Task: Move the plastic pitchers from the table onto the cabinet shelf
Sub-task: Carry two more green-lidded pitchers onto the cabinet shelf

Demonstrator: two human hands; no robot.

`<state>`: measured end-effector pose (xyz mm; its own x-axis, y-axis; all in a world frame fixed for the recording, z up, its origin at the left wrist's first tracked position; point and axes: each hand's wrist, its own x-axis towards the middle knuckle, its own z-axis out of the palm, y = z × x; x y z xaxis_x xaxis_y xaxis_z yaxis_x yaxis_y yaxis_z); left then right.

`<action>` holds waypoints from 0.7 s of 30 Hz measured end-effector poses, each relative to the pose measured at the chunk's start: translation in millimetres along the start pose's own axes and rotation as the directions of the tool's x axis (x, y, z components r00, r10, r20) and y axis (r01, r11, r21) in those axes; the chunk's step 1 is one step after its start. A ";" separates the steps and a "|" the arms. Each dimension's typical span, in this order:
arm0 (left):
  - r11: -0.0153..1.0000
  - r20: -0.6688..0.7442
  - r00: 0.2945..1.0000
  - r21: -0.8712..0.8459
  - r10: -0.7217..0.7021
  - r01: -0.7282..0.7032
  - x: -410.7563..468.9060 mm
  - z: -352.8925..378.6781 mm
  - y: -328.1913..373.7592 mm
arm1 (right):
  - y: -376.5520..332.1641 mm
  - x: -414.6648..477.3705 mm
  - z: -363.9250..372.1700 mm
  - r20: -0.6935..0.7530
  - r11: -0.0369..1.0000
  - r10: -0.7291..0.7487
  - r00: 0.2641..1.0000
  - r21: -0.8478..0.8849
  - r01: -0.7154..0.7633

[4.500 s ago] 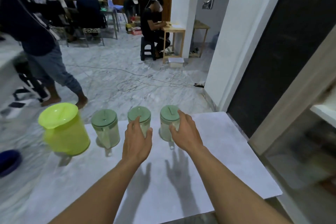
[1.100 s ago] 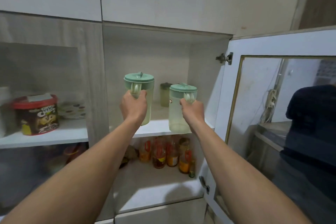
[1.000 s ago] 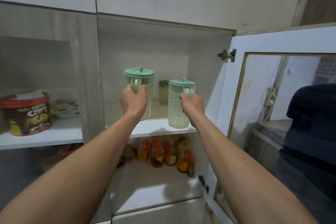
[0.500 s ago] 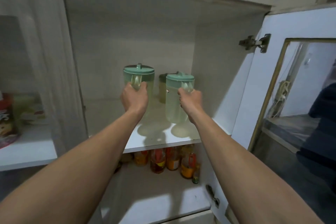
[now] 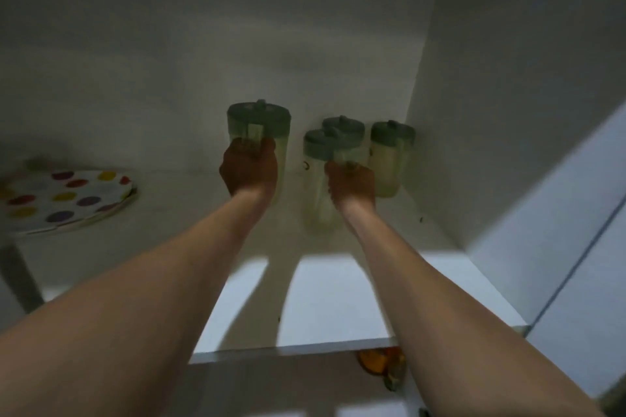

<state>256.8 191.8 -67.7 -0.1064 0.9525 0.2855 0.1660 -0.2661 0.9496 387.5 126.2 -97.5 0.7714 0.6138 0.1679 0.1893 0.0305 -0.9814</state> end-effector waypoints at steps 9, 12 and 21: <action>0.998 -0.050 0.996 -0.013 -0.068 0.068 48.7 43.7 -43.3 | 26.6 55.3 53.8 0.103 0.997 -0.061 0.993 0.044 0.057; 0.996 -0.058 0.994 -0.008 -0.090 0.090 61.9 50.8 -53.5 | 30.9 67.9 68.9 0.104 0.997 -0.053 0.993 0.053 0.048; 0.996 -0.034 0.995 -0.020 -0.089 0.089 97.0 69.2 -66.2 | 35.0 106.9 91.5 0.115 0.997 -0.069 0.991 0.035 0.065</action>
<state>303.4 312.1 -111.9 -0.1542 0.9668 0.2039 0.1359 -0.1837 0.9735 421.0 265.1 -122.3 0.6814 0.6971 0.2230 0.2174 0.0981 -0.9711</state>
